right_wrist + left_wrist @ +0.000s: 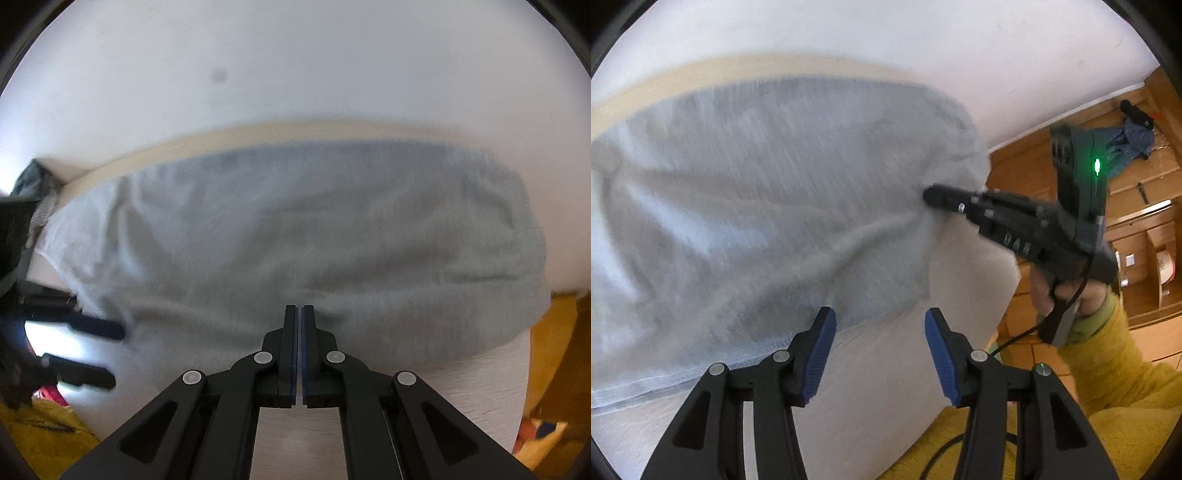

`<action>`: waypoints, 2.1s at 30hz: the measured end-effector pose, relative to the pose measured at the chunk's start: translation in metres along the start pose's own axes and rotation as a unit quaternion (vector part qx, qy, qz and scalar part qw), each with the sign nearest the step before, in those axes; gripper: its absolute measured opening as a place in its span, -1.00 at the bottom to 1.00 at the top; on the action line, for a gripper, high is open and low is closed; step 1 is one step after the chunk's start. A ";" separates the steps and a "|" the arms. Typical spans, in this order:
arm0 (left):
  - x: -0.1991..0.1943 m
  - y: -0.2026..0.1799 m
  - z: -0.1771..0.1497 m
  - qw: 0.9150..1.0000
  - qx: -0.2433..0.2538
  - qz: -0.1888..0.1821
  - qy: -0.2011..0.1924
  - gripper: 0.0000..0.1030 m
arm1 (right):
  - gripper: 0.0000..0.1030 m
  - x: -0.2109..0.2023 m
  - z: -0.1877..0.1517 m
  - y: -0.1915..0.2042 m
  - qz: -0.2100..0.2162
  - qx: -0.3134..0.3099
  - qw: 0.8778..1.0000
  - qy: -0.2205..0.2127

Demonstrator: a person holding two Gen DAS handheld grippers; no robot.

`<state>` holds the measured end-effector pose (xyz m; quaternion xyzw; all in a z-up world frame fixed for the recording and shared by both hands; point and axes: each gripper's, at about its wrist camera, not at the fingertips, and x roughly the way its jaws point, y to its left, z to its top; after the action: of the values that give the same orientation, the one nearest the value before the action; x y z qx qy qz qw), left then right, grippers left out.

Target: Fold clothes

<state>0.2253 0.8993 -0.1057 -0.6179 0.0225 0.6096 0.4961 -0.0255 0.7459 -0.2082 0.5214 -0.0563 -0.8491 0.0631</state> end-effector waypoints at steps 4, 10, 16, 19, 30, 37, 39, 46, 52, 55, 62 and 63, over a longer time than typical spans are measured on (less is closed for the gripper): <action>-0.014 0.011 0.018 0.998 -0.015 0.038 -0.053 -0.11 | -0.97 -0.009 -0.006 0.047 0.056 -0.026 0.998 -0.029; -0.001 0.044 0.031 0.987 -0.061 0.134 -0.070 -0.15 | -0.97 0.019 -0.033 0.077 0.033 -0.076 0.997 0.006; 0.005 0.038 0.026 0.983 -0.060 0.158 -0.077 -0.22 | -0.97 -0.008 -0.025 0.034 0.045 -0.030 0.998 0.022; 0.009 0.027 0.025 0.980 -0.046 0.179 -0.078 -0.22 | -0.91 -0.010 -0.010 0.000 -0.036 -0.011 0.999 0.000; -0.074 0.065 -0.035 0.971 -0.107 0.198 -0.084 -0.19 | -0.87 0.005 -0.003 -0.003 -0.099 0.017 0.995 0.011; -0.116 0.092 -0.072 0.950 -0.162 0.234 -0.128 -0.19 | -0.41 0.014 0.026 0.089 -0.038 -0.025 0.999 -0.008; -0.130 0.102 -0.082 0.946 -0.177 0.234 -0.139 -0.19 | -0.41 0.024 0.035 0.119 -0.023 -0.036 0.999 -0.007; -0.183 0.160 -0.121 0.923 -0.227 0.266 -0.159 -0.19 | -0.41 0.047 0.046 0.214 -0.001 -0.059 0.998 0.002; -0.240 0.216 -0.151 0.905 -0.241 0.305 -0.171 -0.19 | -0.41 0.064 0.042 0.275 -0.001 -0.054 0.999 0.000; -0.263 0.243 -0.164 0.893 -0.252 0.329 -0.173 -0.19 | -0.41 0.073 0.036 0.282 -0.001 -0.040 0.999 0.003; -0.293 0.275 -0.200 0.881 -0.283 0.338 -0.172 -0.19 | -0.41 0.066 0.018 0.289 -0.018 -0.023 1.000 0.012; -0.292 0.279 -0.204 0.881 -0.288 0.335 -0.169 -0.19 | -0.41 0.064 0.017 0.289 -0.019 -0.021 1.000 0.011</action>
<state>0.1232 0.4588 -0.0903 -0.5764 -0.0327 0.8144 0.0587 -0.0556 0.4510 -0.2102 0.5306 -0.0275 -0.8452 0.0581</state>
